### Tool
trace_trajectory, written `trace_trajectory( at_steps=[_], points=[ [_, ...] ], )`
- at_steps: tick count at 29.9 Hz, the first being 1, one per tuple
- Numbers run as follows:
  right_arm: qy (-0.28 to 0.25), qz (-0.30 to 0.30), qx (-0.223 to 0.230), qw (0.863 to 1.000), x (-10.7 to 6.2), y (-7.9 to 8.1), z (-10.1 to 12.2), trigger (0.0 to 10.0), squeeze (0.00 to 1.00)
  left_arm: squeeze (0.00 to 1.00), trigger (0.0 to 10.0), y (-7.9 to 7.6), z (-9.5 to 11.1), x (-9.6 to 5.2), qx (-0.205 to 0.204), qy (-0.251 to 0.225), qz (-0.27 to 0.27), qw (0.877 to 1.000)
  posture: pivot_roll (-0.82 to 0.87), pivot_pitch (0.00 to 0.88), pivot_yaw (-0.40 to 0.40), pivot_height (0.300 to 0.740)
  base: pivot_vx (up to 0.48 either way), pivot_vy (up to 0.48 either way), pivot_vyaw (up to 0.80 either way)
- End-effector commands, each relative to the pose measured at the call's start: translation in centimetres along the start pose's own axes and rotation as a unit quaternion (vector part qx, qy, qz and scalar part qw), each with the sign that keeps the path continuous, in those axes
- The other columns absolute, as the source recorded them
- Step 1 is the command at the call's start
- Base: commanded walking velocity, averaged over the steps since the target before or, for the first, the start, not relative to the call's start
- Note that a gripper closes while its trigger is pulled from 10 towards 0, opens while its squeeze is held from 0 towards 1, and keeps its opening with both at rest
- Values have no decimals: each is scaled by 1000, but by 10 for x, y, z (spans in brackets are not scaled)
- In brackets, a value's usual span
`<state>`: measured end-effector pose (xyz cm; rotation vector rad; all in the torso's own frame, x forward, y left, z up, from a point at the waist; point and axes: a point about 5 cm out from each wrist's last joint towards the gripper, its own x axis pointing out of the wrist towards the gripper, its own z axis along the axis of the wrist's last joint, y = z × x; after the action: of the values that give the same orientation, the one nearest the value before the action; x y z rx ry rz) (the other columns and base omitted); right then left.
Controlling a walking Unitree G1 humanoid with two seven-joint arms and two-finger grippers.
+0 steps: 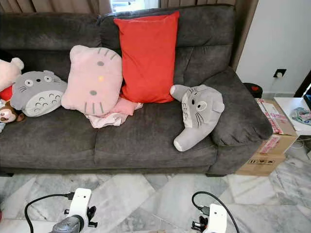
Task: Setting the table
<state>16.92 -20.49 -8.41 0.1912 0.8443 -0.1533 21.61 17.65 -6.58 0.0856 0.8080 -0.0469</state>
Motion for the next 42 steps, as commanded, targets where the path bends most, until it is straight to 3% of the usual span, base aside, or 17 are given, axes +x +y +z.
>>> trace_trajectory(
  at_steps=[1,42],
  points=[
    [-5,2,-7,1000,1,3,3,10000,0,0,10000,1,-3,-1,1,7,5,1000,-92,0,8,740,0,0,0],
    [3,-9,22,1000,0,13,-9,10000,0,0,10000,-1,3,1,35,3,-13,999,-93,0,80,740,0,0,761]
  ],
)
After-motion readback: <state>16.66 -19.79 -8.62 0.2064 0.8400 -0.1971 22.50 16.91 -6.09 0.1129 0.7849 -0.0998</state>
